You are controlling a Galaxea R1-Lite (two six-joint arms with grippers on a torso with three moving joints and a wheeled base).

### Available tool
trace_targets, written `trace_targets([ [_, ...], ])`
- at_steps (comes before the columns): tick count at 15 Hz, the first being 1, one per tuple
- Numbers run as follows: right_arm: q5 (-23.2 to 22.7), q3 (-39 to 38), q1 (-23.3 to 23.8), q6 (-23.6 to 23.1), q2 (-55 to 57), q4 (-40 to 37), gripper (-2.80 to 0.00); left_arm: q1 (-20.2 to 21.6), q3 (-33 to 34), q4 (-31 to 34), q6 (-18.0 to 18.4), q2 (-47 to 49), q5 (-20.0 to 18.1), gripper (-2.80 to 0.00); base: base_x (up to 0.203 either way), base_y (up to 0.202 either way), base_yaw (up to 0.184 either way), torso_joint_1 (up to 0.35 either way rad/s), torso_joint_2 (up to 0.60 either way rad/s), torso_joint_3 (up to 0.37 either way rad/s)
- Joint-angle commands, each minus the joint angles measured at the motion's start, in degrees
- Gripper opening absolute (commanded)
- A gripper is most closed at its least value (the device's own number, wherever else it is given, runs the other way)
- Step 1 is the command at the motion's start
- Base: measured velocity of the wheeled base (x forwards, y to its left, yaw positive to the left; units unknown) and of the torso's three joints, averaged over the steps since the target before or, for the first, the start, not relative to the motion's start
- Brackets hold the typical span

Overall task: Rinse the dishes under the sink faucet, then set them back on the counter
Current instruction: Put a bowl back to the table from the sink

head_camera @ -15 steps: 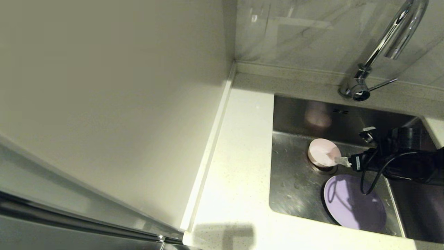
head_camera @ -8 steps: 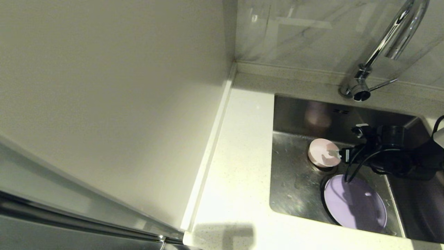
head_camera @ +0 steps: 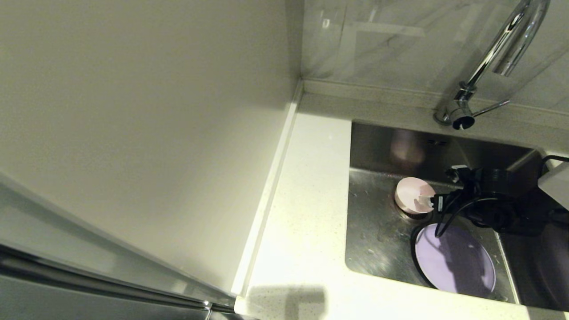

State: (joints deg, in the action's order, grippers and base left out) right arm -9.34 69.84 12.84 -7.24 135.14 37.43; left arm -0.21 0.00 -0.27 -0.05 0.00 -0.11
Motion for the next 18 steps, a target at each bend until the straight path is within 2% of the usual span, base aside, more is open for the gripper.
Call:
trace_targets([
  [1,0.03,0.12,0.00,-0.05,1.18,0.28,-0.64,0.03,0.11,0.00,-0.04,0.00,0.02,-2.80,0.000,0.000,0.000,0.000,0.00,0.000],
  [2,-0.05,0.12,0.00,-0.05,1.44,0.36,-2.80,-0.06,0.18,0.00,-0.04,0.00,0.02,-2.80,0.000,0.000,0.000,0.000,0.00,0.000],
  [7,0.11,-0.17,0.17,0.32,0.75,0.54,-2.80,-0.05,0.18,0.00,-0.04,0.00,0.02,-2.80,0.000,0.000,0.000,0.000,0.00,0.000],
  [11,2.64,-1.31,0.51,0.83,-2.01,1.12,-2.80,-0.06,0.18,0.00,-0.04,0.00,0.02,-2.80,0.000,0.000,0.000,0.000,0.00,0.000],
  [18,12.45,-5.64,0.74,0.65,-7.23,9.56,-2.80,0.03,0.18,0.00,-0.04,0.00,0.02,-2.80,0.000,0.000,0.000,0.000,0.00,0.000],
])
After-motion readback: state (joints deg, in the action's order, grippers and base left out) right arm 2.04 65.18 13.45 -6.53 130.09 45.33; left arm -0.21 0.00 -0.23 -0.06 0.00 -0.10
